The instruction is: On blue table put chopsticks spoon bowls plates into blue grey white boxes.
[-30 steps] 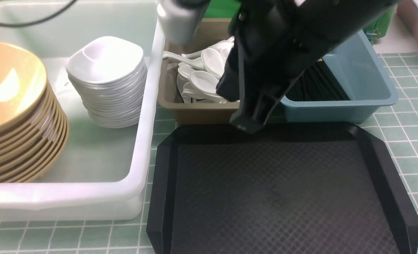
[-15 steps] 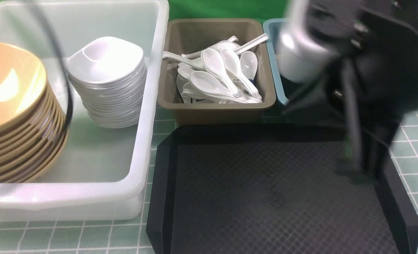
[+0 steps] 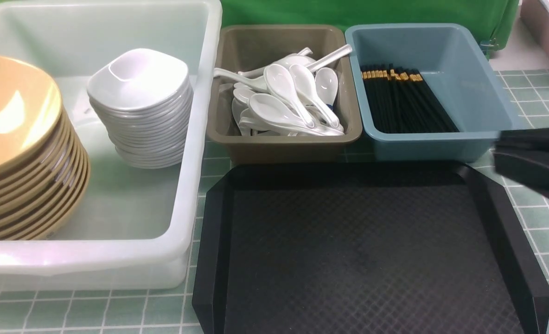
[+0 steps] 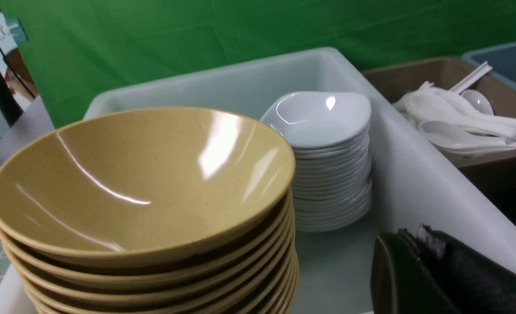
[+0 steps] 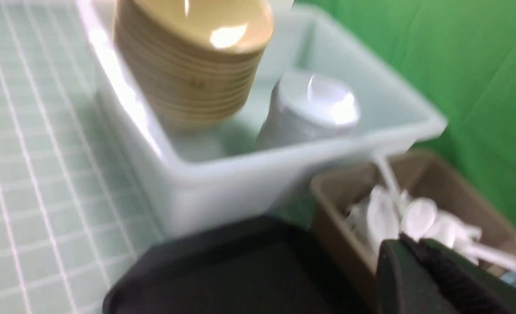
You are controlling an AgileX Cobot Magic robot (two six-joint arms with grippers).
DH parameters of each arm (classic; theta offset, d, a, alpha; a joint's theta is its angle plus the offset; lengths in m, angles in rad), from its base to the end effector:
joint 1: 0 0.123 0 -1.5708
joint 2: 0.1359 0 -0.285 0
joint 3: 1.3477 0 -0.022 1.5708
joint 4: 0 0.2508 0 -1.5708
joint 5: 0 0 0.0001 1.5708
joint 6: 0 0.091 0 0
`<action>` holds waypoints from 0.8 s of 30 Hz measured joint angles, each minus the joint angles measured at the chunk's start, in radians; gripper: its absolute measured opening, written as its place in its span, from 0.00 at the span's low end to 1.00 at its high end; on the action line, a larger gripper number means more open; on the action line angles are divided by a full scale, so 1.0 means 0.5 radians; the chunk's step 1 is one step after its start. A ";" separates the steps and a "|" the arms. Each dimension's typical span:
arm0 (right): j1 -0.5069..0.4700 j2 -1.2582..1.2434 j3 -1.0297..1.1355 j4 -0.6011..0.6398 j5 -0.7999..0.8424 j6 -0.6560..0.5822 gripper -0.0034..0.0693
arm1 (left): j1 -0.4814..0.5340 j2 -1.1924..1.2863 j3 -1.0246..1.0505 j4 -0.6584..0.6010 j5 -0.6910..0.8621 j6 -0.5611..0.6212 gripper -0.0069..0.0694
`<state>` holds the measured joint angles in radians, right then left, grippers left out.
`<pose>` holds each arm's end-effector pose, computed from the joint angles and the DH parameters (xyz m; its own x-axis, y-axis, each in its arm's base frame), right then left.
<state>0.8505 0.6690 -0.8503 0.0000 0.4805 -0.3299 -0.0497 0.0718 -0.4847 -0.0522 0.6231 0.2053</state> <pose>0.0840 0.0957 0.3969 0.1122 -0.3633 -0.9249 -0.7560 0.5728 -0.3167 0.0208 -0.0038 0.3101 -0.1073 0.1676 -0.9800 0.0986 0.9826 0.1573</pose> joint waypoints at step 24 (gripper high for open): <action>0.000 -0.095 0.113 0.000 -0.135 0.046 0.18 | 0.000 -0.079 0.127 -0.014 0.107 0.005 0.09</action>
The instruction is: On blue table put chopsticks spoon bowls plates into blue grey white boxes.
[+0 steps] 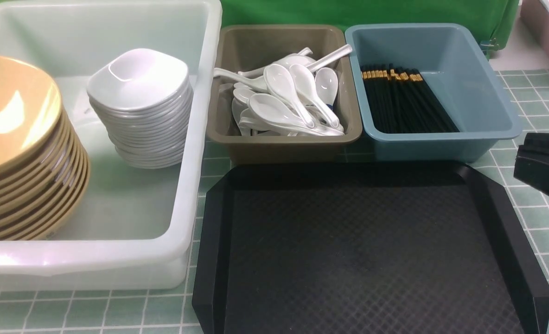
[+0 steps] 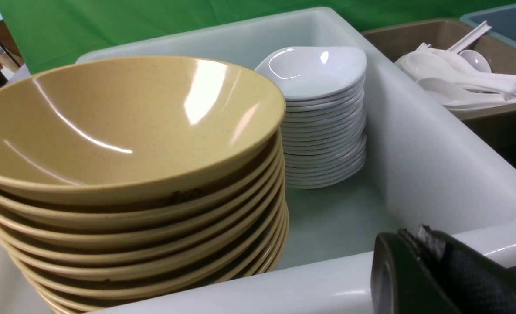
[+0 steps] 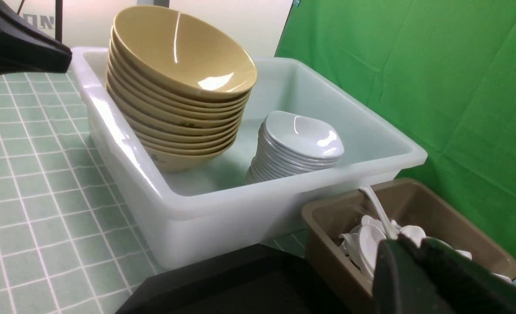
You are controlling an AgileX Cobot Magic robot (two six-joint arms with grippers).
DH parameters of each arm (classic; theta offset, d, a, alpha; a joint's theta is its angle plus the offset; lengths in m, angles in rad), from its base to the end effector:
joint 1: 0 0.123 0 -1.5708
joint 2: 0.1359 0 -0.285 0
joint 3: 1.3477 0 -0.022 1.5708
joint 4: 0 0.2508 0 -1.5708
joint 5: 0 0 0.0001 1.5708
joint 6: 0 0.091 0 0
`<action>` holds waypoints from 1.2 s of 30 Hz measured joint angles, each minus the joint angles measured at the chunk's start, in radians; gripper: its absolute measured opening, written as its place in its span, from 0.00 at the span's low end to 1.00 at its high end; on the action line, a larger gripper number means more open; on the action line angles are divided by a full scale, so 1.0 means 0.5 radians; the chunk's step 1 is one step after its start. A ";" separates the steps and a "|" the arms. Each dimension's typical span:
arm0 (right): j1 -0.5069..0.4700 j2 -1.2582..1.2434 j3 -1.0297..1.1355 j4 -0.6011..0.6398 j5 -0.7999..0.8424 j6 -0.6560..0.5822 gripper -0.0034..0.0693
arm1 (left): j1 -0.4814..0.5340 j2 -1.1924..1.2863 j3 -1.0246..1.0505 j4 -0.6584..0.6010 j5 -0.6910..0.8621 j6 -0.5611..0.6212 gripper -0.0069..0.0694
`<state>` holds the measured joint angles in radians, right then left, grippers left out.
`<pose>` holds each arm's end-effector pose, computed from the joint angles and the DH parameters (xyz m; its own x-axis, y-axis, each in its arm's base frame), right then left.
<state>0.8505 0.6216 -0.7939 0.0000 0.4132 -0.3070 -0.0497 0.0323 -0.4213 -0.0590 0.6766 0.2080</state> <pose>0.0789 0.0899 0.3904 0.1309 -0.3090 -0.9420 -0.7470 0.5940 -0.2986 0.0208 -0.0044 0.2871 -0.1816 0.1704 -0.9685 0.1166 0.9817 0.1508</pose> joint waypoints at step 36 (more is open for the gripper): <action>-1.674 -1.193 1.571 -0.216 -0.546 1.040 0.10 | 0.000 0.000 0.000 0.000 0.000 0.001 0.09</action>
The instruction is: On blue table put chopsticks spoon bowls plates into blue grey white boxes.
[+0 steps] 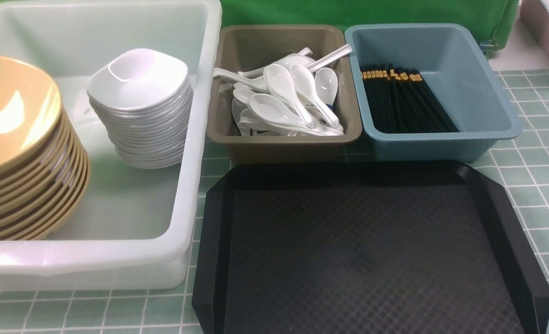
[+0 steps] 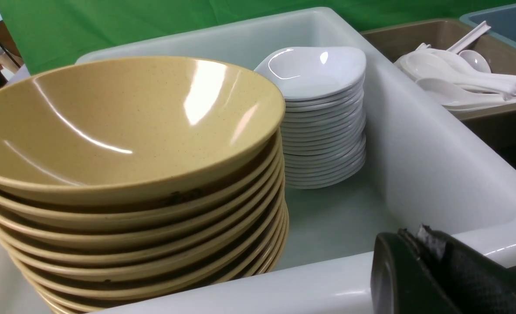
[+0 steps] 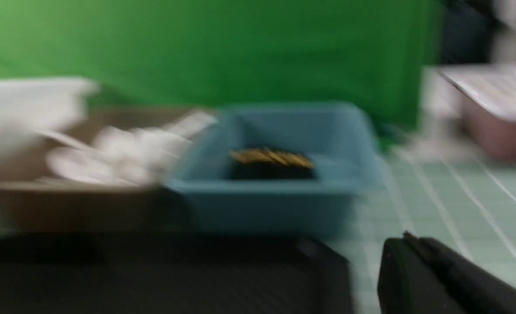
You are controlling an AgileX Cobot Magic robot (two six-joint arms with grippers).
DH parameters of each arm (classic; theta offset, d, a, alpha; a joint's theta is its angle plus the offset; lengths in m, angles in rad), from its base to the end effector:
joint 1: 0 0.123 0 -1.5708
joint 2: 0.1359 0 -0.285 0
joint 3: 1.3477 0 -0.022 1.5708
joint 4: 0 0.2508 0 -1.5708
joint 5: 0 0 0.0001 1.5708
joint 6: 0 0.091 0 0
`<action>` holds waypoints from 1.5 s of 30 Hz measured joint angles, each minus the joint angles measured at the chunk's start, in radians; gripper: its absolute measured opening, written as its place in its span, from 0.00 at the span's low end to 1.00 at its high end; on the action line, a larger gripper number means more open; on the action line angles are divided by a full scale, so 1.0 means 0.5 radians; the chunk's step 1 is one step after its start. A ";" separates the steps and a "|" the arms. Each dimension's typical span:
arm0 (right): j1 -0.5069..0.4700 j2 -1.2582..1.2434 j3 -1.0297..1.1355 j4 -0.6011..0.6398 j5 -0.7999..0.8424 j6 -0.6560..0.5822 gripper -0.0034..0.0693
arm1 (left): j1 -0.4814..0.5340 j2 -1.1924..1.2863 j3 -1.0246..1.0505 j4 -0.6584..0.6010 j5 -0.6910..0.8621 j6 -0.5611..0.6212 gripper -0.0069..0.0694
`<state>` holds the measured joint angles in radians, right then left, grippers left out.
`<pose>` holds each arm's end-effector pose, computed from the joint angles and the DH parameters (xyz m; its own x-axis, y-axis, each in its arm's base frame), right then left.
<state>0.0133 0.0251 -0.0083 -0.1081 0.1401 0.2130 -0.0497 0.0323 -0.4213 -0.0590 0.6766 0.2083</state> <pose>0.0581 -0.0006 0.2019 -0.0683 0.1048 -0.9921 0.0090 0.9945 0.1045 0.0208 -0.0044 0.2871 -0.1815 0.1707 -0.9685 0.1167 0.9816 0.1511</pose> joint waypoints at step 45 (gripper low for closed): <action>-0.023 -0.073 0.071 -0.079 0.340 0.060 0.10 | 0.000 0.000 0.000 0.000 0.000 0.006 0.09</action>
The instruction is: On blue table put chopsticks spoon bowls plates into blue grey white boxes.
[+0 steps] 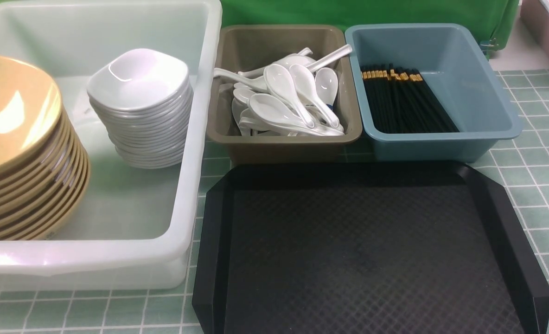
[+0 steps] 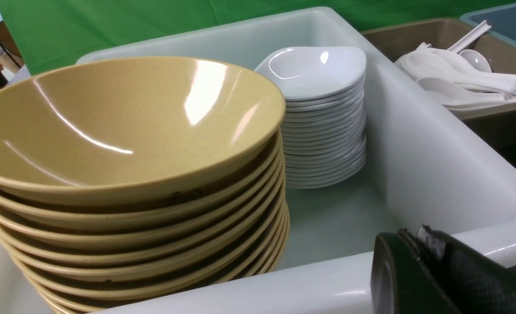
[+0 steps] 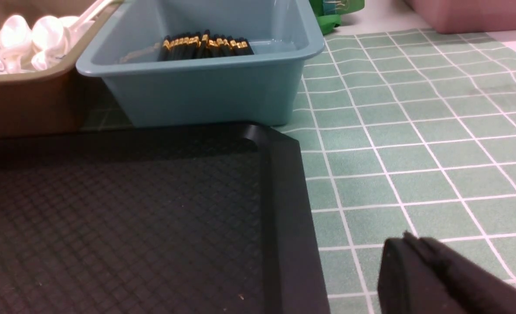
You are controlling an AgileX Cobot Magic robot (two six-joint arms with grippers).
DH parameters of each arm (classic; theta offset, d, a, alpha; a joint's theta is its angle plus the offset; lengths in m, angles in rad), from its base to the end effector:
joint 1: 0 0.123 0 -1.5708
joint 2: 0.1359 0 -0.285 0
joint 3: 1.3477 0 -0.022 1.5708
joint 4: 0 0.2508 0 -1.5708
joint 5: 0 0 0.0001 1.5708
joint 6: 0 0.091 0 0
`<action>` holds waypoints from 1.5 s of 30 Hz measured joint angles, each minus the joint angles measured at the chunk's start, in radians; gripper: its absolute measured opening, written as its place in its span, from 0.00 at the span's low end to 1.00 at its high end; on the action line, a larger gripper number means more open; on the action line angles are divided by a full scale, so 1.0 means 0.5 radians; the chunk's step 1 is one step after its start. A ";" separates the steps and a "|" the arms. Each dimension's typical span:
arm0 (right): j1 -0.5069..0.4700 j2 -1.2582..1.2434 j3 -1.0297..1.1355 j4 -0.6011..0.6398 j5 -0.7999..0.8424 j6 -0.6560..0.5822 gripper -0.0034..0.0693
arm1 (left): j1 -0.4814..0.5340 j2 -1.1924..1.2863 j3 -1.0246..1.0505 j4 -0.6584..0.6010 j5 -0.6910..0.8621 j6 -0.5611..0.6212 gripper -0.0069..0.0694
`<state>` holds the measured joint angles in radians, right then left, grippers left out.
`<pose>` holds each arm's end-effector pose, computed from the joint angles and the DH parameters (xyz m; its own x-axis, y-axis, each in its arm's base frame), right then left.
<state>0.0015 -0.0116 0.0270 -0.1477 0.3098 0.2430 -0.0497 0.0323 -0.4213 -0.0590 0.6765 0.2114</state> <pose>0.0542 -0.0040 0.1770 -0.2272 0.1016 -0.9685 0.0657 0.9939 0.0889 0.0208 -0.0044 0.2871 -0.1811 0.1737 -0.9680 0.1172 0.9811 0.1541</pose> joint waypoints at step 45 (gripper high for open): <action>0.000 0.000 0.000 -0.002 0.003 0.000 0.15 | 0.103 -0.087 0.894 0.073 -0.736 -0.371 0.09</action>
<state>0.0015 -0.0116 0.0270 -0.1486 0.3116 0.2430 0.0017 -0.0111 0.0255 -0.0225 0.3085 0.0259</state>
